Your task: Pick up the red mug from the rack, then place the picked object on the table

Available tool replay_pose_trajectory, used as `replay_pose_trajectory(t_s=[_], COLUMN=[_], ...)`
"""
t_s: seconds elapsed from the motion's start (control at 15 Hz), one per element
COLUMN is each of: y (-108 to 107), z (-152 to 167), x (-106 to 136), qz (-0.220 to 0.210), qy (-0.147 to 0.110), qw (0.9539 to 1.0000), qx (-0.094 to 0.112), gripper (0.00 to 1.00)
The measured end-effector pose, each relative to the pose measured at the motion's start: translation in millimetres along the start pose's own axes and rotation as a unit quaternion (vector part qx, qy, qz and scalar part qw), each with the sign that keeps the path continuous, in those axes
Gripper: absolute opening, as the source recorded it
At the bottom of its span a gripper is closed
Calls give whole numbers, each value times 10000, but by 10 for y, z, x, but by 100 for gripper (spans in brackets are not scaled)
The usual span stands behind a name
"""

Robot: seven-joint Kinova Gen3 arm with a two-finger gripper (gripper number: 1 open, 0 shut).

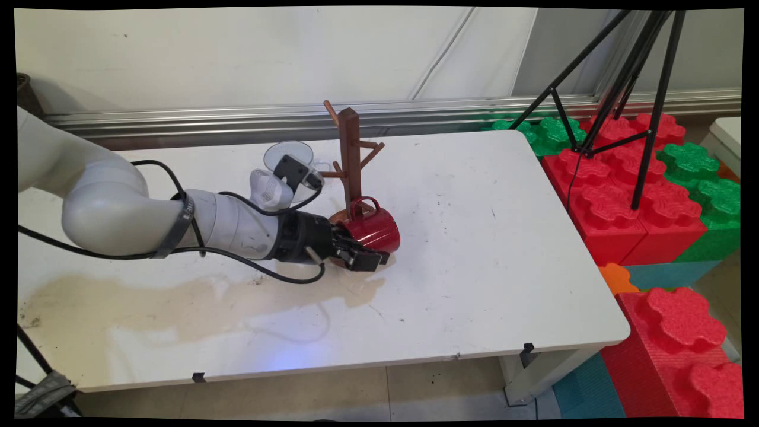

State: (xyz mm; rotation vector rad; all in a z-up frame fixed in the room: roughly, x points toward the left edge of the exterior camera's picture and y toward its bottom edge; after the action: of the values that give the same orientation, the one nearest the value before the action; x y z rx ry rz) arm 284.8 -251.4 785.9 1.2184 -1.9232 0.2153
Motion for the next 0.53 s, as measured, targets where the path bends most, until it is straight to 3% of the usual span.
replay_pose_trajectory(t_s=[0.53], y=[14], z=[-38], x=[-27], qz=[-18], qy=[111], qw=[9999], qx=[57], gripper=[0])
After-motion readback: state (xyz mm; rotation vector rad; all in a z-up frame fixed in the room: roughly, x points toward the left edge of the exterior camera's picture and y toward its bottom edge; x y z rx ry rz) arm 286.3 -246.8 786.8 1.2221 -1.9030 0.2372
